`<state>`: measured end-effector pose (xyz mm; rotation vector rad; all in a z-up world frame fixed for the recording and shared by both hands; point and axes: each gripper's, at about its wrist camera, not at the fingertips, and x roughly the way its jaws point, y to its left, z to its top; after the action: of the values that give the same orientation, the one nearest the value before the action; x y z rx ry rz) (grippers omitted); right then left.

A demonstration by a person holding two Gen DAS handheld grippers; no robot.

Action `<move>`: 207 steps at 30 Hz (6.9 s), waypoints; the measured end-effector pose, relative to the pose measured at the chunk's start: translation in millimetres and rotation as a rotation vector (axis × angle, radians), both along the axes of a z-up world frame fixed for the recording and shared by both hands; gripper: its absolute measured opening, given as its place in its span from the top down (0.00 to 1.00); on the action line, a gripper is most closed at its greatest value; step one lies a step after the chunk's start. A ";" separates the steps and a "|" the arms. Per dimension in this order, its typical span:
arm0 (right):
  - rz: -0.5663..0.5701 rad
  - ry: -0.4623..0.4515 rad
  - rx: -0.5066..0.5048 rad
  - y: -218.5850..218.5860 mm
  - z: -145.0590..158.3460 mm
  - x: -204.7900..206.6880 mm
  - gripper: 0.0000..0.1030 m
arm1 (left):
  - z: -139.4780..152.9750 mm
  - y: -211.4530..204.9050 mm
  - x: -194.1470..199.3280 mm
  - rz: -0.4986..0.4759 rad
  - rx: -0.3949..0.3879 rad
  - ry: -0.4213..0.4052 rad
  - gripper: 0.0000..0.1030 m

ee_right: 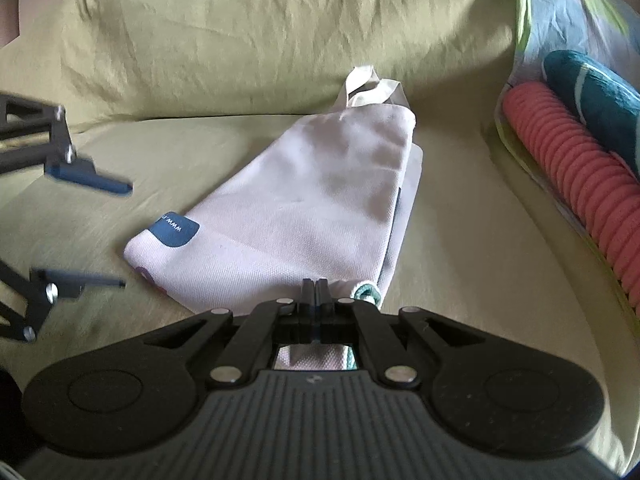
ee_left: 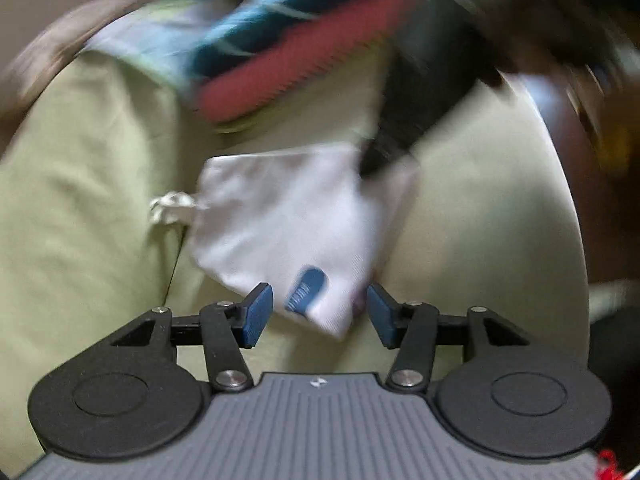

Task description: Fold shopping bag

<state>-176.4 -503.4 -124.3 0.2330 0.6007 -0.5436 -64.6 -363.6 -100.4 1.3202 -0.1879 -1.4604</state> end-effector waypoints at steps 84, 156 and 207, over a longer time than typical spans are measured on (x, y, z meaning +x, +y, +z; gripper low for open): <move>0.123 -0.003 0.823 -148.9 -11.3 -31.0 0.72 | 38.4 -79.4 97.4 0.102 0.269 0.419 0.56; -0.031 0.274 -0.300 -5.6 0.3 11.9 0.98 | 29.9 -104.9 87.5 0.280 0.093 0.560 0.70; -0.122 0.144 -0.121 -24.9 0.0 4.8 0.95 | 25.7 -68.2 84.6 0.254 0.068 0.450 0.68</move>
<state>-171.5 -528.3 -124.3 0.1172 0.6937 -0.7161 19.9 -431.8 -74.7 0.9938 0.3152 -1.5111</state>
